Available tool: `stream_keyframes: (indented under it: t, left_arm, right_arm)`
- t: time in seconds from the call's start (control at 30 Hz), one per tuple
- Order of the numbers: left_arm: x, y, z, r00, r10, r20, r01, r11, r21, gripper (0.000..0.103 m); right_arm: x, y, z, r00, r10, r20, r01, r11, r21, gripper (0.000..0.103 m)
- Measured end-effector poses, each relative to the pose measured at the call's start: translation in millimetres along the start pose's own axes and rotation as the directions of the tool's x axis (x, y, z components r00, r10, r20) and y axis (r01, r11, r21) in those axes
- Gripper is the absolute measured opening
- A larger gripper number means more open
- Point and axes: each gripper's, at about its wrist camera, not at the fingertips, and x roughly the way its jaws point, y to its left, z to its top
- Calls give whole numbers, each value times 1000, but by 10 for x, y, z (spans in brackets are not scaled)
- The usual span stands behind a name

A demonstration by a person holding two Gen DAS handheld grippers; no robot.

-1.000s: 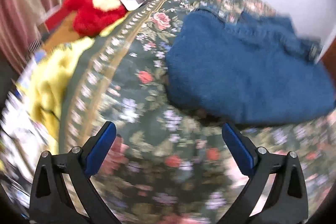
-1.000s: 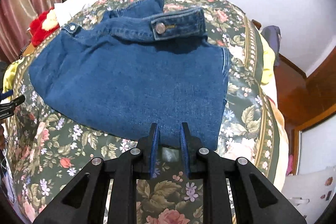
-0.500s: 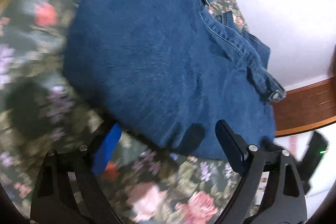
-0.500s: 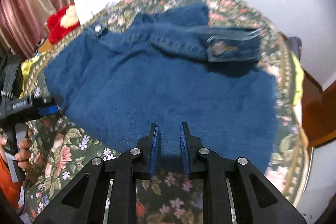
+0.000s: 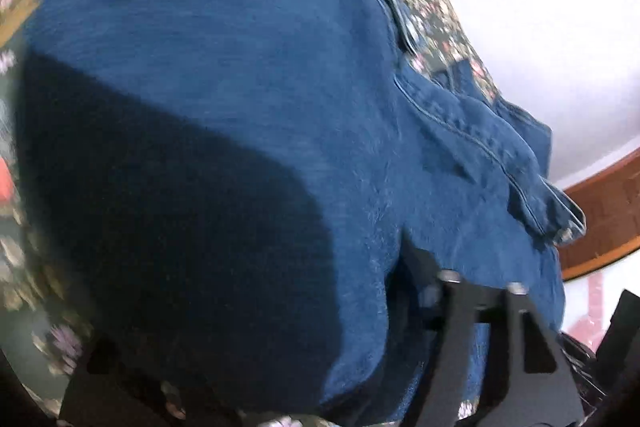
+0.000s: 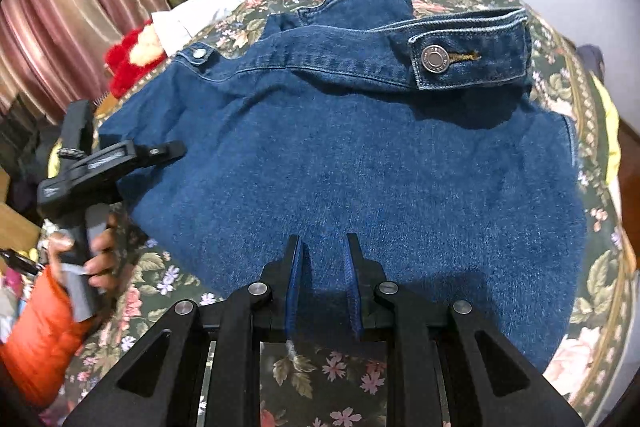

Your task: Fold large clothes

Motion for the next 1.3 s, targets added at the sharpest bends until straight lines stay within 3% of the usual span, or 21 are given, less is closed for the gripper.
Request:
stream_keyframes:
  t: [0.07,0.17,0.27,0.43,0.53,0.63,0.7,0.73,0.8,0.93,1.0,1.13,1.2,1.3]
  left_arm:
    - [-111,-14,38,1000,-3,31,3,1000,4,38]
    - [-349,-132,38,997,8,73,-12,998,56,32]
    - [-676,-308,-44,991,20,134,-41,986,159,31]
    - [-1202,-476,-289,975,32,220,-99,949,300,31]
    - [-1424,-492,-405,967,35,252,-117,941,318,30]
    - [-1615,-422,-475,958,44,282,-133,943,305,30]
    - [-1651,-349,-483,955,63,289,-153,941,301,30]
    - [-1626,-346,-507,950,90,300,-184,936,301,30]
    - [-1574,-338,-512,941,133,310,-233,922,310,30]
    - [-1552,-444,-495,939,139,315,-246,912,330,29]
    - [-1564,-534,-496,934,130,333,-252,901,354,29]
    - [-1591,-833,-437,919,99,381,-265,871,414,27]
    - [-1612,-1119,-397,910,74,407,-271,850,452,27]
    - [-1519,-1630,-446,896,18,445,-280,800,531,26]
  right_arm:
    - [4,4,25,1000,26,-18,-25,1000,16,16]
    - [-1,73,94,998,5,-62,-4,1000,19,16]
    - [-43,187,142,996,21,-81,-20,1000,9,16]
    - [-209,610,243,993,112,-36,-113,993,-41,16]
    - [-179,905,296,985,166,-38,-169,983,-73,16]
    - [87,1157,294,973,202,-113,-211,975,-69,16]
    - [368,1278,231,956,216,-197,-228,973,-39,16]
    - [552,1338,181,938,250,-239,-259,966,-3,16]
    - [766,1408,103,915,302,-267,-302,952,43,16]
    - [800,1572,115,925,259,-279,-279,960,-34,16]
    - [743,1501,168,915,278,-291,-294,956,-11,16]
    - [490,1031,190,900,361,-245,-328,930,168,16]
    - [251,716,128,917,352,-189,-310,926,217,16]
    - [-134,328,-47,959,254,-123,-221,948,228,16]
